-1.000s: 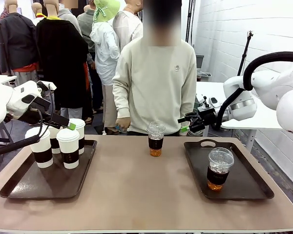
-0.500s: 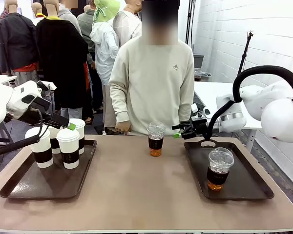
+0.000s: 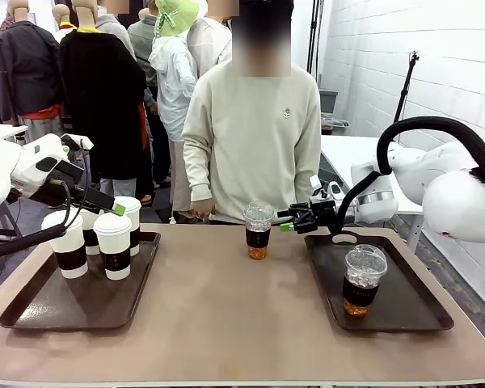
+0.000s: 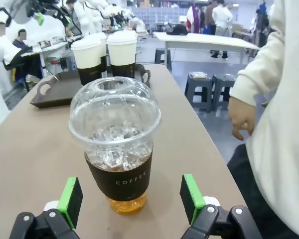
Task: Distribute the coffee onto the tray.
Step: Pick up another iced Americano from the middle of the table and place it on the right Handle tray.
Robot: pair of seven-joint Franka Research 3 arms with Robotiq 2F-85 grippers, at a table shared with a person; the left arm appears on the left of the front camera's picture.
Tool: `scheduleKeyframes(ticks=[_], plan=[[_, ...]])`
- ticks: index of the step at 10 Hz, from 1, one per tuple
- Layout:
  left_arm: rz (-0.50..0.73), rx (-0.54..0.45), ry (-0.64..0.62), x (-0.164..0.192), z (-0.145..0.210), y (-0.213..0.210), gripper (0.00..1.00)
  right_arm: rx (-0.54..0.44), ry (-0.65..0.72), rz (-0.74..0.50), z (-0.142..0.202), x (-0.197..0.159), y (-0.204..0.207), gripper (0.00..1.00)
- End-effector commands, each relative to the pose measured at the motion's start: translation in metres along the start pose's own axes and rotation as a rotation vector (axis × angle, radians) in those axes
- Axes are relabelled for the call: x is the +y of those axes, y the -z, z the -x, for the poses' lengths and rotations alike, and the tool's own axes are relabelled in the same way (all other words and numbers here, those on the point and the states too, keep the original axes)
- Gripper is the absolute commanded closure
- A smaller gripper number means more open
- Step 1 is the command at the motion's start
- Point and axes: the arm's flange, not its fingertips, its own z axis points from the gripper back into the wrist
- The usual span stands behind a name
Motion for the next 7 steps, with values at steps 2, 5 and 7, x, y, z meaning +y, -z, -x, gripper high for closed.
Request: scheduleKeyframes(ticks=[2, 5, 7], plan=[[0.017, -0.004, -0.003, 0.002, 0.0, 0.002, 0.0, -0.017, 0.017, -0.07, 0.003, -0.012, 0.015, 0.0], [0.017, -0.004, -0.003, 0.002, 0.0, 0.002, 0.0, 0.007, 0.005, -0.121, 0.006, -0.016, 0.029, 0.0], [0.017, -0.004, -0.003, 0.002, 0.0, 0.002, 0.0, 0.019, 0.003, -0.14, 0.008, -0.017, 0.036, 0.0]])
